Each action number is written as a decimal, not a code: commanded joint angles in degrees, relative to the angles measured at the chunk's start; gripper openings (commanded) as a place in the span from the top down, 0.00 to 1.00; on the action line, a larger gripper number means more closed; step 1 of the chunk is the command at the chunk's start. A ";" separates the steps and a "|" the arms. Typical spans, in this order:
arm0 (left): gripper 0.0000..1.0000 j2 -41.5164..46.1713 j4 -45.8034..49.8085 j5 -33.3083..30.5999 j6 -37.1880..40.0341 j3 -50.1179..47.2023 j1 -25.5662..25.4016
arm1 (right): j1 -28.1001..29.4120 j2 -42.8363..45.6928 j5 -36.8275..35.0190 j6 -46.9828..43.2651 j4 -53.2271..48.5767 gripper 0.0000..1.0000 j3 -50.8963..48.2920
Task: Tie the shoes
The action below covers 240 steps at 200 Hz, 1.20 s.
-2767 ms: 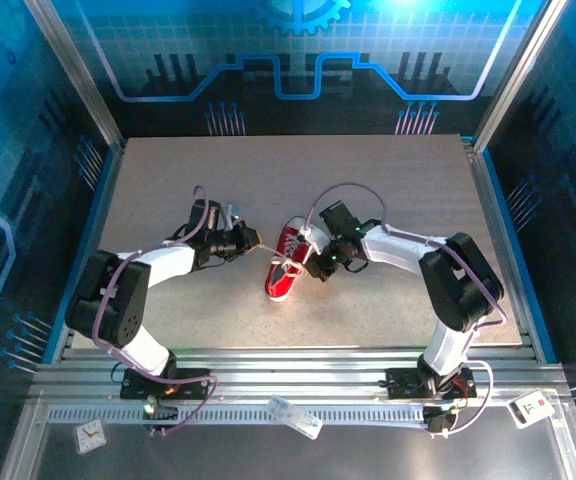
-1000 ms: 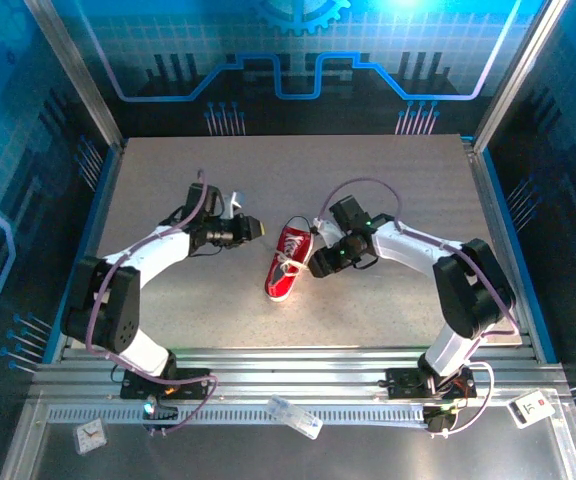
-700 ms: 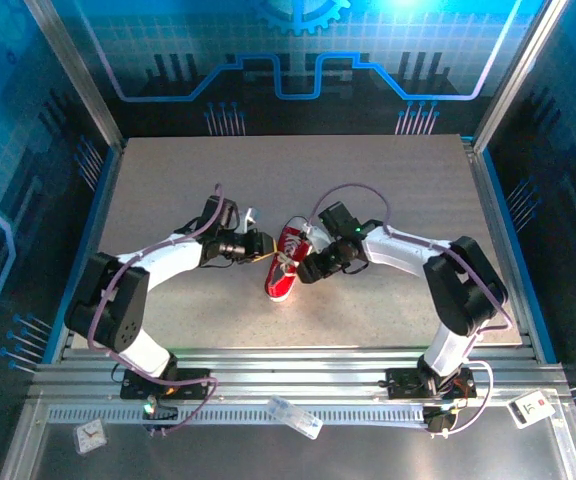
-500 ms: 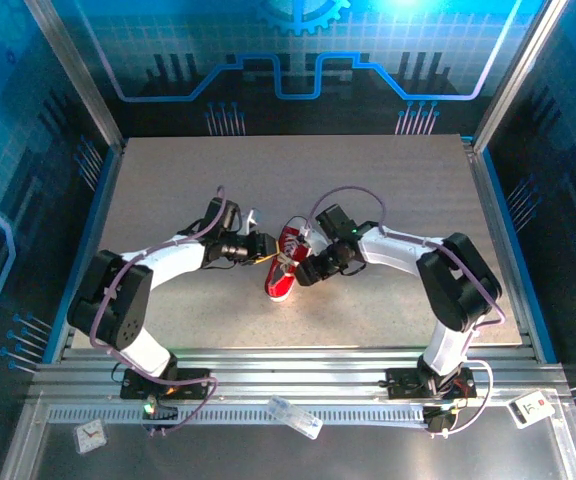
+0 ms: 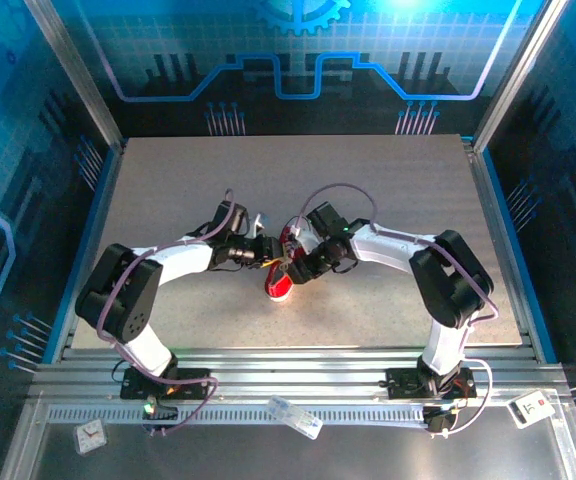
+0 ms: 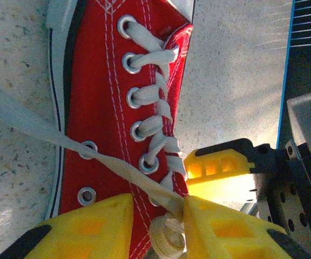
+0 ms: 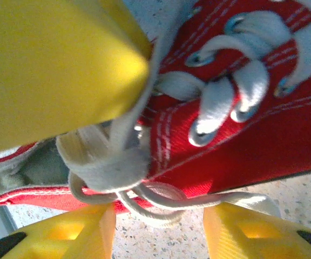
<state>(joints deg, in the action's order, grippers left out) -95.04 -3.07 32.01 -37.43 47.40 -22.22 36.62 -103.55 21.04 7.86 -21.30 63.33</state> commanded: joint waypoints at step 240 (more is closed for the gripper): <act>1.00 2.53 2.88 2.78 6.72 0.55 5.05 | -6.03 10.38 0.36 -0.46 0.51 1.00 -5.77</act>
<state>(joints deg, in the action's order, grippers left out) -92.40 0.99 32.49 -31.59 47.51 -17.45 29.87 -94.80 19.81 7.51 -20.51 57.30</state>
